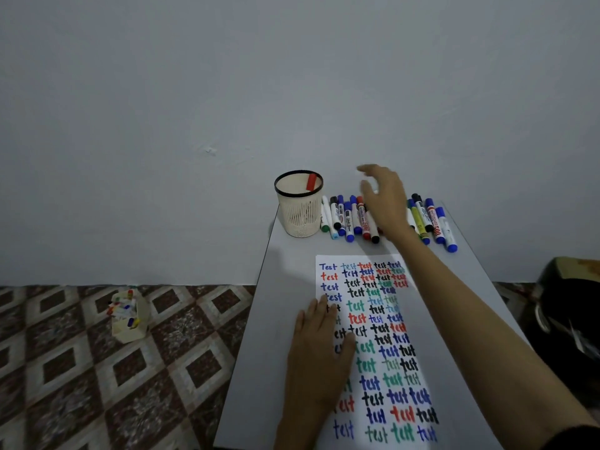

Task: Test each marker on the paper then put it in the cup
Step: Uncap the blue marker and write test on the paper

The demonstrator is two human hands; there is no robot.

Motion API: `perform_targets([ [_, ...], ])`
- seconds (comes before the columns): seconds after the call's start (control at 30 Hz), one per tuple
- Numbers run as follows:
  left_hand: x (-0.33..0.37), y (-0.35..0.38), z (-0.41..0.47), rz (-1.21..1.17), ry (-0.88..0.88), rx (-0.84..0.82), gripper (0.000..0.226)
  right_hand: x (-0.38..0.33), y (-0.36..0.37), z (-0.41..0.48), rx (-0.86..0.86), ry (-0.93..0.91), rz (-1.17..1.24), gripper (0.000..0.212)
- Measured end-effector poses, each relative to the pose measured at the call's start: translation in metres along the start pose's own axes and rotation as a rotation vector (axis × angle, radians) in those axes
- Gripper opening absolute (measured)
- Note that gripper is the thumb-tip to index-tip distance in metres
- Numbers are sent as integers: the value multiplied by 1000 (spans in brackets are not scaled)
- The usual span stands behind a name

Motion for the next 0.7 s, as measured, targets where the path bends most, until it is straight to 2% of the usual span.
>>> perform_targets([
  [0.1,2,-2,0,-32,11,9,87,77,-61,-27,173,374,-30,46],
  [0.13,2,-1,0,-30,14,8,87,99,-79,-39,182,467,-94,48],
  [0.2,3,-1,0,-17,12,1,85,131,-101,-58,81,581,-223,50],
  [0.3,0,2,0,-8,13,-5,74,146,-98,-77,-117,575,-226,46],
  [0.47,1,1,-1,2,35,12,57,134,-88,-94,-170,506,-288,39],
  [0.57,2,1,-1,0,44,13,55,128,-96,-101,-67,490,-273,32],
  [0.7,2,0,0,1,54,23,56,104,-139,-124,267,439,-186,30],
])
Point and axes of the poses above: each hand's wrist, its own z-axis towards the middle knuckle, its own y-axis out of the palm, x = y × z, the point moved 10 cm from there along z, towards the middle knuckle, and after that the axes turned 5 degrees about -x, right-handed, at the moved point
